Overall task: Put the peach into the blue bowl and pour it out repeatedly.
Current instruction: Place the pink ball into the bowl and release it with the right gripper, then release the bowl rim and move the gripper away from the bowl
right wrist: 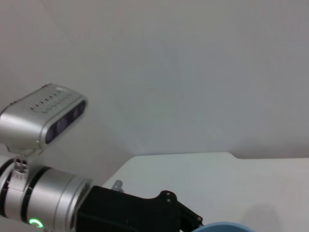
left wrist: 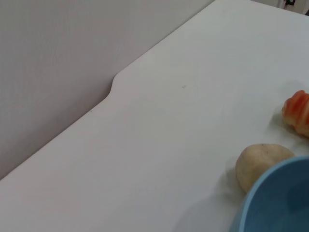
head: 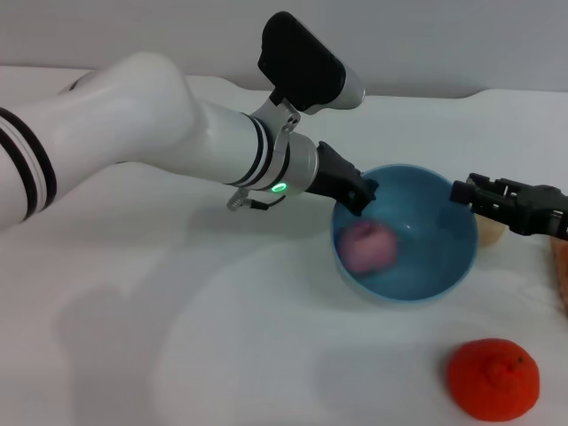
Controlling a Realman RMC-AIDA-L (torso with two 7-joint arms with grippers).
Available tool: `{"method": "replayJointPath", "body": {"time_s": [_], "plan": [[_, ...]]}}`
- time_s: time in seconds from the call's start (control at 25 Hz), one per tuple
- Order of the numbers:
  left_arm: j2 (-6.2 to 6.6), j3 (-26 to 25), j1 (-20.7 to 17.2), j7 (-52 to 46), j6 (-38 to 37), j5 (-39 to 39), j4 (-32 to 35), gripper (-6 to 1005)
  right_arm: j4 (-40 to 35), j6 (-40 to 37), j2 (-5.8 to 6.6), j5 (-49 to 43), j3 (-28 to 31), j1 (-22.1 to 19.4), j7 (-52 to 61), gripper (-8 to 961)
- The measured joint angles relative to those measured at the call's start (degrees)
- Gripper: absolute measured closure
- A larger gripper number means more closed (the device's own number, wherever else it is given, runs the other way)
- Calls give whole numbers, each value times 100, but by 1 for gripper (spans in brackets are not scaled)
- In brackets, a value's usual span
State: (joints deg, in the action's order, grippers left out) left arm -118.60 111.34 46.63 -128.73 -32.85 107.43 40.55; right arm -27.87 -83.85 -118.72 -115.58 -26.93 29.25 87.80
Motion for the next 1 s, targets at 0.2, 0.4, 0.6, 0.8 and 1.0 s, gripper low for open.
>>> {"method": "replayJointPath", "body": {"time_s": [0.2,0.4,0.6,0.8,1.0], "plan": [[-4,2,13,-52,-146,0,-8,1001,46,70,16,283,137,-167,-1,496],[-24,89,49,-65,-383,3,-27,1001,-187,-110,131,983,175,-605,166,456],[-42,567,102,-75,-357,0,3,1000,-475,-197,110,1083,246,-808,367,455],[-49,891,107,-87,-113,-10,60,1000,-475,-258,102,1098,248,-804,369,455],[-48,899,46,-193,107,-13,112,1000,-439,-214,70,1095,251,-801,349,455]]}}
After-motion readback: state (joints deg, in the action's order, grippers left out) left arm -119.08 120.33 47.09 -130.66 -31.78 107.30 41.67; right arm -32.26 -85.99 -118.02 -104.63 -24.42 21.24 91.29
